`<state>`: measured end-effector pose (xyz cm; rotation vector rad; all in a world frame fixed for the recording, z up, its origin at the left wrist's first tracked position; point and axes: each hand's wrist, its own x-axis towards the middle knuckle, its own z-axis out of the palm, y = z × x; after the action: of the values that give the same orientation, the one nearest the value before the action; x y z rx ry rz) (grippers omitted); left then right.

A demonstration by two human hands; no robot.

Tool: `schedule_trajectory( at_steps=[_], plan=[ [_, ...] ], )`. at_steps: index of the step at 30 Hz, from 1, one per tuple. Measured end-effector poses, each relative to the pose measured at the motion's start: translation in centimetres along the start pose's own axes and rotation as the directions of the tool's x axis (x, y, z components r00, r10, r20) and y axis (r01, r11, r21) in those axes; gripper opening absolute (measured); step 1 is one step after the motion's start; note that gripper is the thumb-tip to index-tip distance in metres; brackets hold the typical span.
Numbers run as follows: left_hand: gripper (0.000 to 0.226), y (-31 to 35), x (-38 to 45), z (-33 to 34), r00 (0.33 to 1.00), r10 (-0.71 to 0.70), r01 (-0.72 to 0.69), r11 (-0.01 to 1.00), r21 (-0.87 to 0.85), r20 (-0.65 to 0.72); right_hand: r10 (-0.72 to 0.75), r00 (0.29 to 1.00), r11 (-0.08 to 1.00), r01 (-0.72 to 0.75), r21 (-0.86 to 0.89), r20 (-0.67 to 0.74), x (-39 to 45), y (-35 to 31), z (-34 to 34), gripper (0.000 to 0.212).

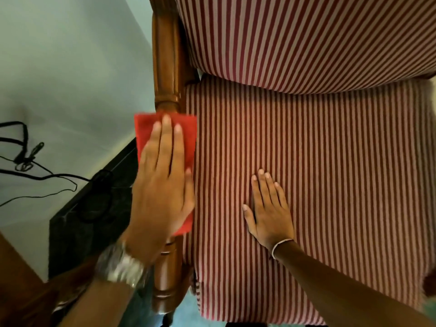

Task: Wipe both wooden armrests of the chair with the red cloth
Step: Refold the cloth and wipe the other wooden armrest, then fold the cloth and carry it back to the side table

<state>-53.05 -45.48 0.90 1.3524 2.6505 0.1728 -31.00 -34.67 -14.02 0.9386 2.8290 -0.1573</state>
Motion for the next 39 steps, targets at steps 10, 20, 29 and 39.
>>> schedule_trajectory(
  at_steps=[10,20,29,39],
  plan=[
    [0.066,0.1,-0.2,0.6,0.996,-0.047,0.043,0.998,-0.055,-0.07,-0.013,1.0,1.0,0.013,0.028,-0.007,0.0,0.3,0.7,0.071],
    [0.089,-1.0,-5.8,-1.6,0.952,-0.232,0.304,0.783,-0.542,0.199,0.268,0.944,0.601,-0.318,0.733,0.19,2.0,-3.3,-8.0,0.063],
    [0.071,-1.0,-7.8,-2.8,0.745,-0.606,0.619,0.472,-0.629,0.278,-0.117,0.938,0.139,-0.309,0.941,0.325,10.1,-10.0,-18.5,0.062],
    [0.067,2.6,-7.2,-5.4,0.678,-0.651,0.675,0.367,-0.641,0.342,-0.002,0.967,0.321,-0.24,0.916,0.254,8.9,-9.0,-21.1,0.036]
  ],
)
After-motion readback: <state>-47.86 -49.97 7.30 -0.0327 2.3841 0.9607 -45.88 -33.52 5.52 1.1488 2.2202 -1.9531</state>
